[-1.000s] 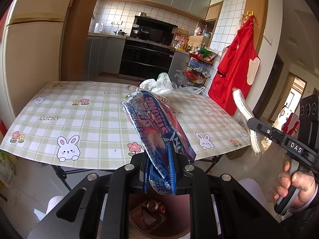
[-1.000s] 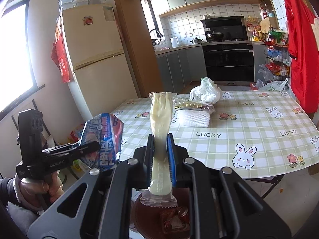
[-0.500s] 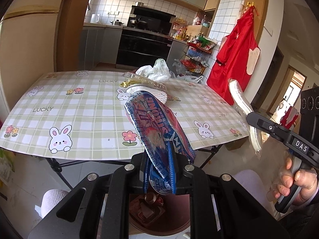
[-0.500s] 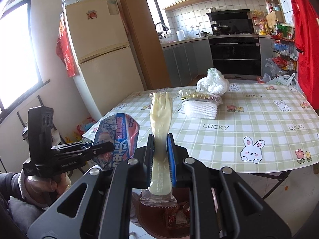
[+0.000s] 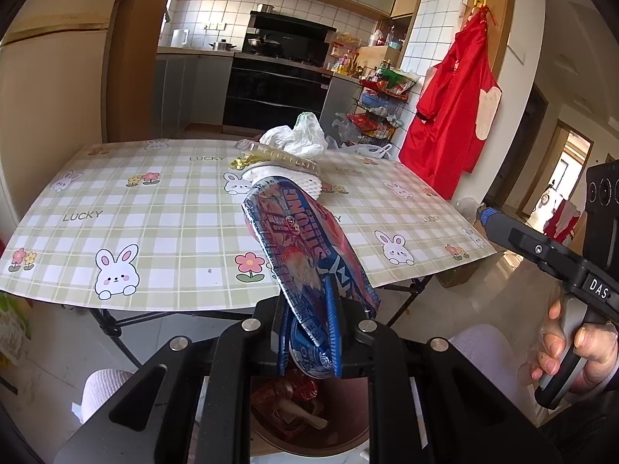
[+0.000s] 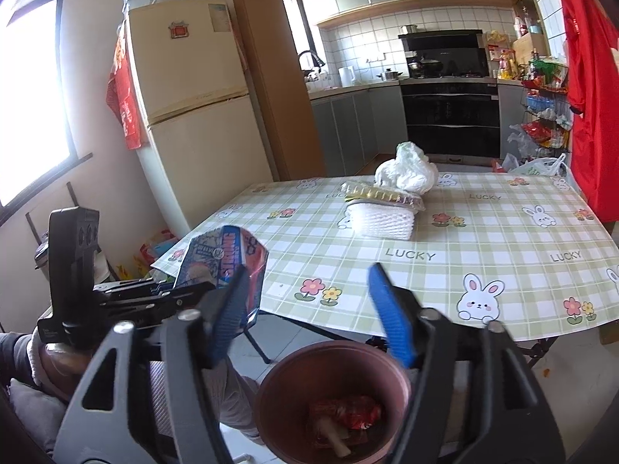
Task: Collect trash
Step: 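Open the left gripper to drop the blue wrapper into the pink bin, then reach the left gripper to the clear plastic container and grasp it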
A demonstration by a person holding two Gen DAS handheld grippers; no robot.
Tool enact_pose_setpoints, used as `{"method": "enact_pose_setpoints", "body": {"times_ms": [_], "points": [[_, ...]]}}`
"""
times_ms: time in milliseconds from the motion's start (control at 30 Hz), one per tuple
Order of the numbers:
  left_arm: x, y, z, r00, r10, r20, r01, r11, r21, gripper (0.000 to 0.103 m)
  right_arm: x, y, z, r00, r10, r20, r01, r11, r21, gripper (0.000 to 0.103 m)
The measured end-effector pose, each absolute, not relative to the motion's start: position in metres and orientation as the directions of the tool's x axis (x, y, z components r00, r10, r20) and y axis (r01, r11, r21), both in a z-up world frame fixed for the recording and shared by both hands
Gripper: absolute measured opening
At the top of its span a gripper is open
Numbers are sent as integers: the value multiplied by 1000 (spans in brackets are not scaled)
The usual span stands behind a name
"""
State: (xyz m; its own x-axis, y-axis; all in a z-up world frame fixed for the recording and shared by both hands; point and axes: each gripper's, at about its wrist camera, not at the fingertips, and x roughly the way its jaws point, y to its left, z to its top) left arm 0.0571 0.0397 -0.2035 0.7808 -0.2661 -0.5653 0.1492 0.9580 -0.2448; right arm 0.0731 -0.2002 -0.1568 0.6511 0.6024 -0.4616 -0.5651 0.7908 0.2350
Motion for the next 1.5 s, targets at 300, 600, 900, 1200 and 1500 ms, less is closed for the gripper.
{"method": "enact_pose_setpoints", "body": {"times_ms": [300, 600, 900, 1200, 1500], "points": [[59, 34, -207, 759, -292, -582, 176, 953, -248, 16, 74, -213, -148, 741, 520, -426, -483, 852, 199, 97], [69, 18, -223, 699, -332, -633, 228, 943, -243, 15, 78, -226, -150, 754, 502, -424, -444, 865, 233, 97], [69, 19, -222, 712, -296, -636, 207, 955, -212, 16, 81, -229, -154, 758, 493, -427, -432, 870, 239, 97], [69, 32, -212, 764, -242, -598, 158, 969, -191, 85, 84, -231, -157, 775, 452, -441, -391, 892, 227, 97], [76, 45, -213, 779, -180, -601, 84, 979, -185, 97, 93, -237, -170, 781, 399, -480, -333, 917, 221, 97]]}}
